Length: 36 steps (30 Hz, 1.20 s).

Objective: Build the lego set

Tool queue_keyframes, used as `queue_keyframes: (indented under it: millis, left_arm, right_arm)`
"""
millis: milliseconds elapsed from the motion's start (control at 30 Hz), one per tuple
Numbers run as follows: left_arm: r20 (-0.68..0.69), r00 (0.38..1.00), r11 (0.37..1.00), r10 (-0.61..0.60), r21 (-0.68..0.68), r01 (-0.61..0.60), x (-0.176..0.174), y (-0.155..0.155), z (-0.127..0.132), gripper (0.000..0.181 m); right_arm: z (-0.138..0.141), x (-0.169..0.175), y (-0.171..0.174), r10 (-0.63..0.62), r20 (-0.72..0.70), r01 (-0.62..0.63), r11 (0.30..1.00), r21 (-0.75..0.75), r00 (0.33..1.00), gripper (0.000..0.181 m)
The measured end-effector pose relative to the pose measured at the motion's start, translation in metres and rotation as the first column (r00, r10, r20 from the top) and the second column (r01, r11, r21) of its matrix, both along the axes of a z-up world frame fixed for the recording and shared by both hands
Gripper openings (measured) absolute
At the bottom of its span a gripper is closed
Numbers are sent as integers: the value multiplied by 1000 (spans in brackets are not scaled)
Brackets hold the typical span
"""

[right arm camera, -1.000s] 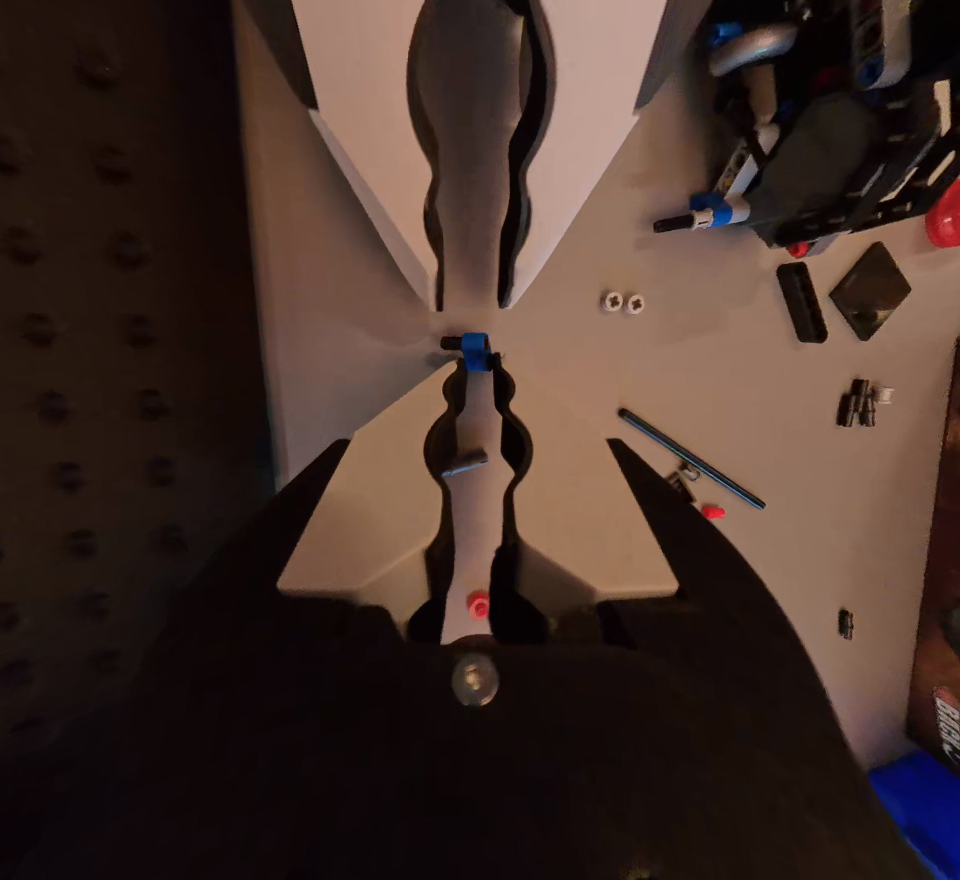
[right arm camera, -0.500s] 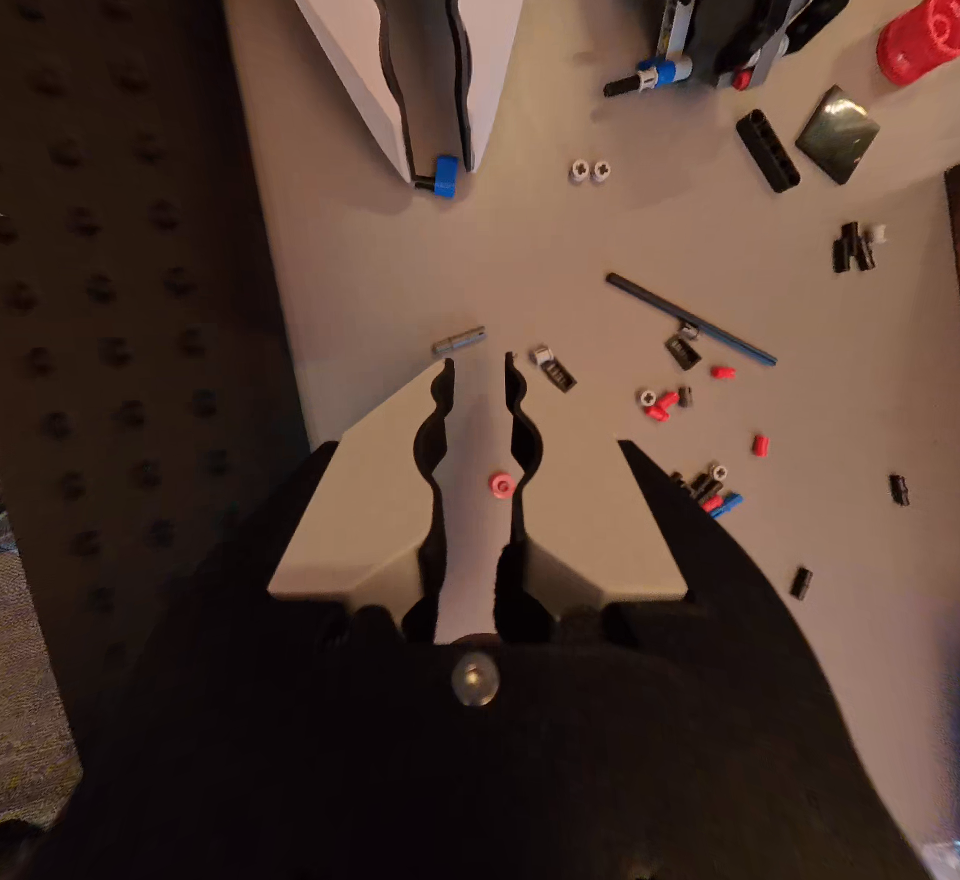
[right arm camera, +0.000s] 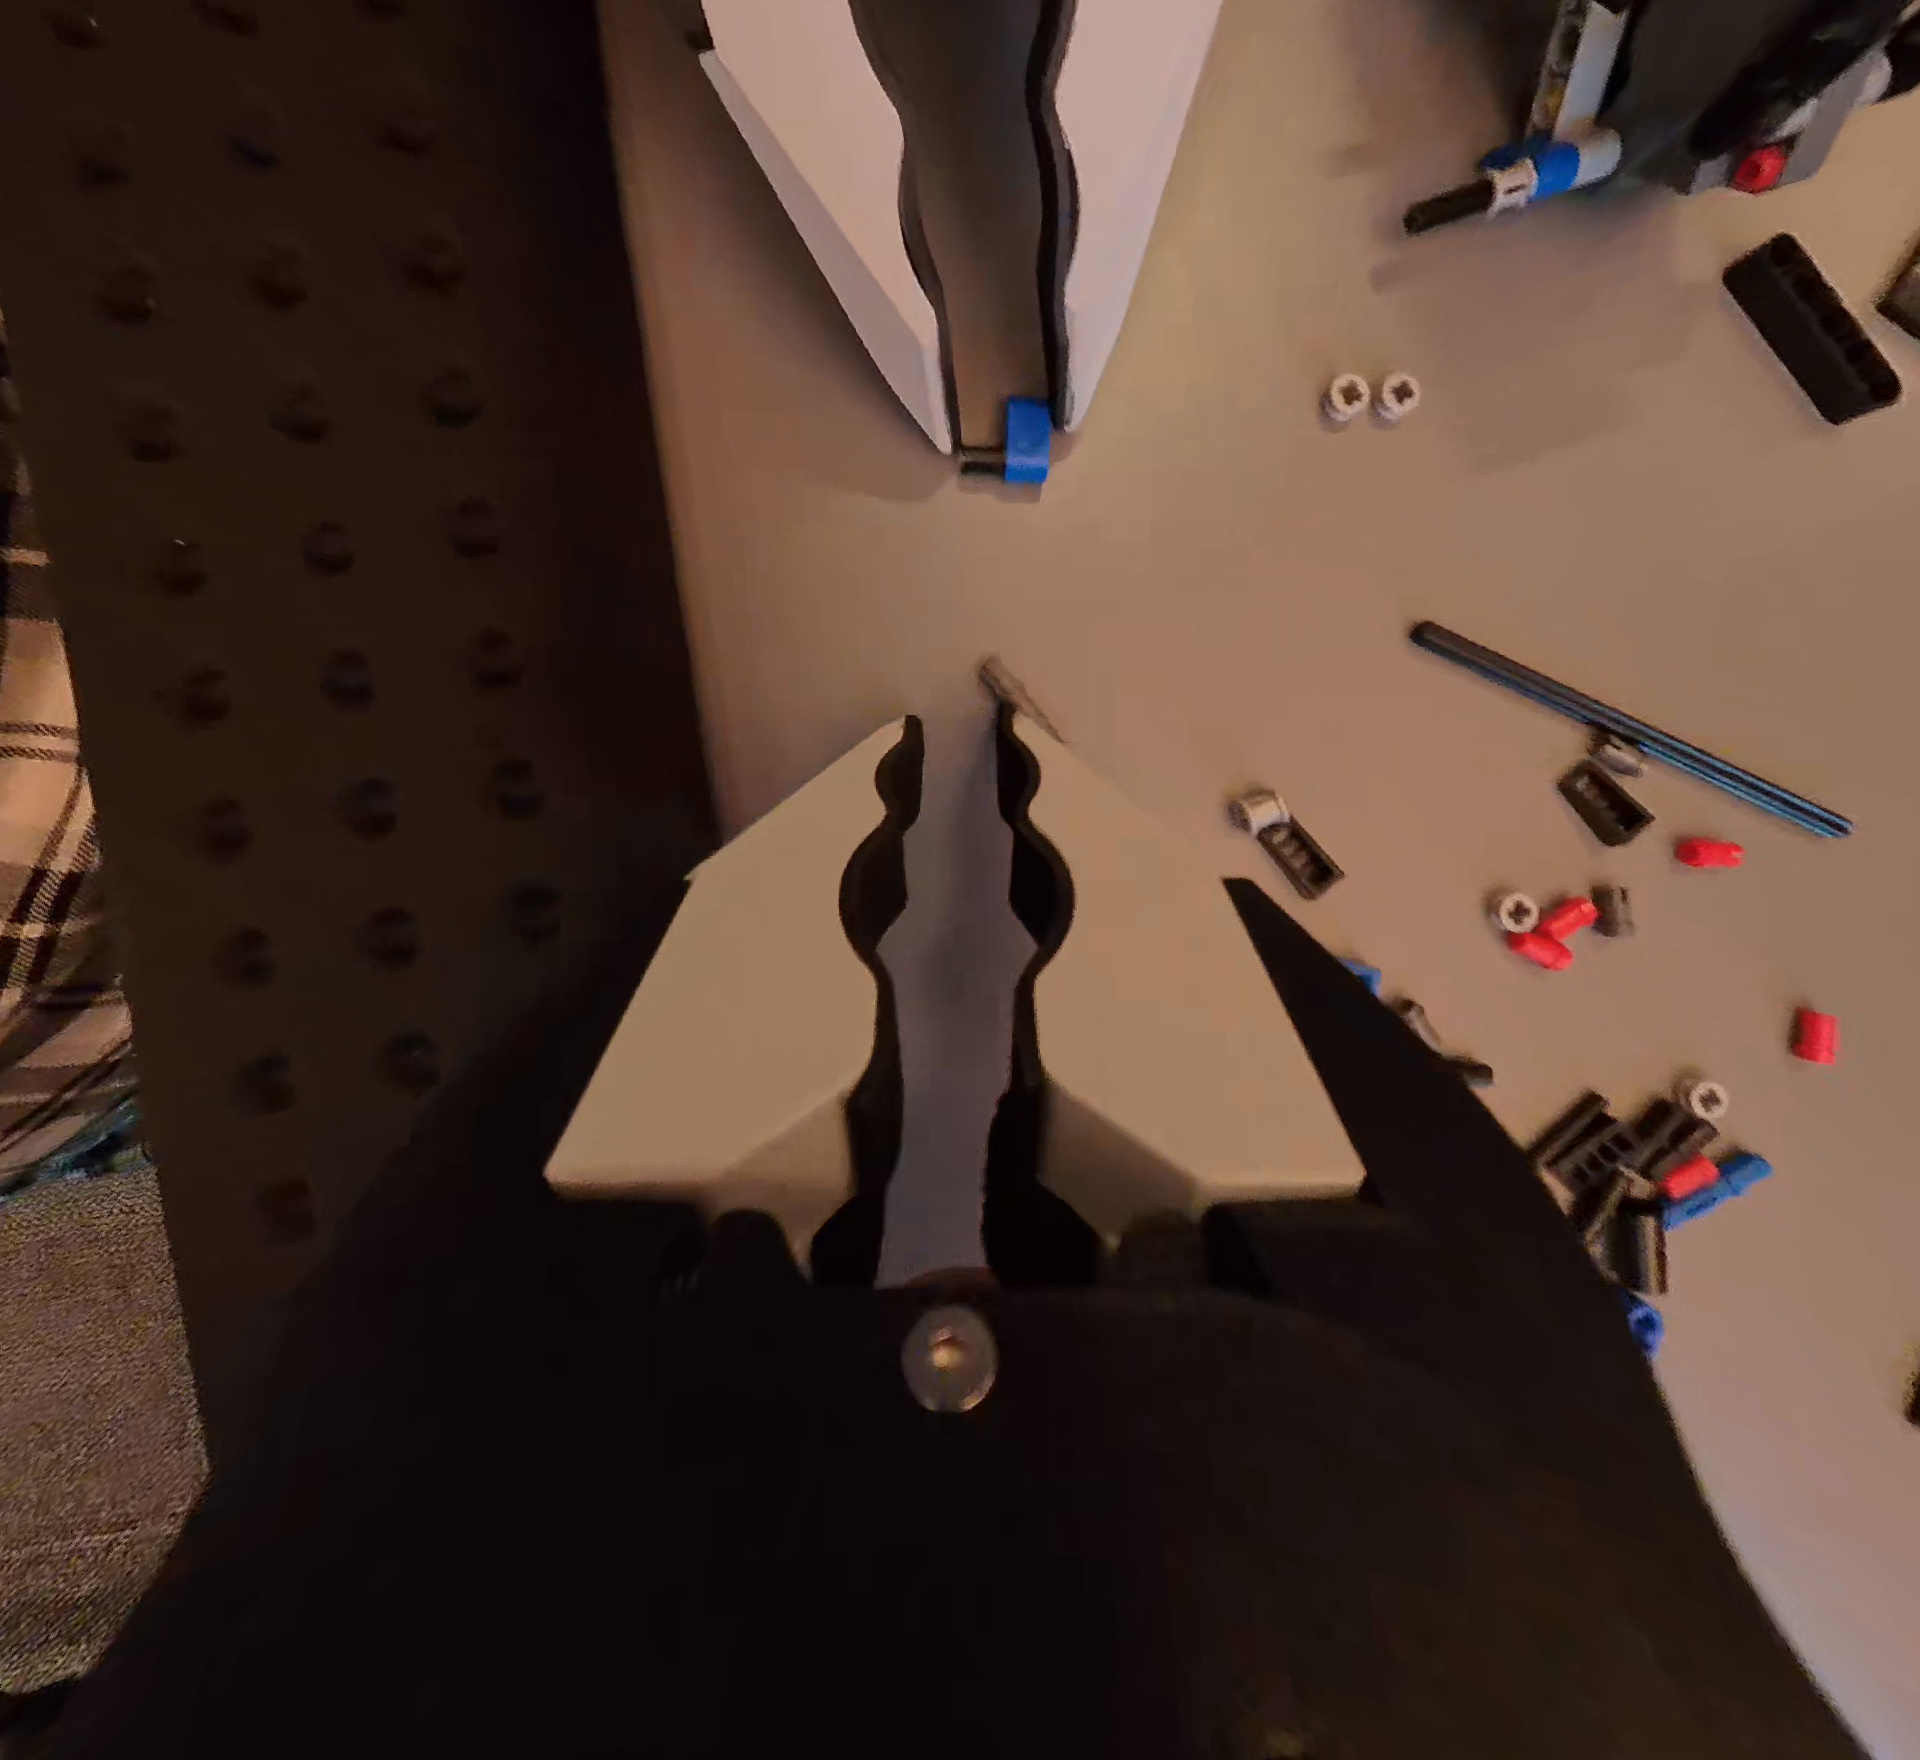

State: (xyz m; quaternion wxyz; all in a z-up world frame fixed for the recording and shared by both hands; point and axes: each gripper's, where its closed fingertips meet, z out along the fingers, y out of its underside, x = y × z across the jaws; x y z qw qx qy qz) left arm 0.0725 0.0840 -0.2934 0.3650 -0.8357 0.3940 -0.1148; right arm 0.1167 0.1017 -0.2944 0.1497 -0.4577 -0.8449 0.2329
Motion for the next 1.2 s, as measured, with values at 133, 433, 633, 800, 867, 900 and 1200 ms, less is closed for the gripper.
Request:
queue_keyframes:
  millis: [133,433,633,800,867,900,1200]
  left_arm:
    - [-2,1000,1000,4,4,-4,-1,0,1,17]
    - [-13,1000,1000,7,3,-7,-1,0,0,14]
    - [-49,998,999,50,14,-49,-1,2,-1,8]
    - [-42,998,998,55,6,-55,2,-5,0,12]
    - [-38,998,998,59,7,-59,1,-6,0,14]
    - [-38,997,998,63,8,-63,1,-6,0,15]
    - [-131,991,998,18,61,-10,-5,2,5,21]
  right_arm:
    - [10,-1,8,-26,-58,25,1000,-10,998,12]
    - [0,-8,10,13,-39,-11,999,39,999,2]
    - [1,-11,5,-55,-41,54,998,-8,998,2]
    - [1,-8,0,-63,-46,62,998,-18,997,2]
    - [1,-8,-1,-62,-52,61,998,-21,997,2]
    - [1,-9,-1,-63,-55,62,998,-25,996,2]
    - [1,-11,0,-65,-92,61,997,-51,994,2]
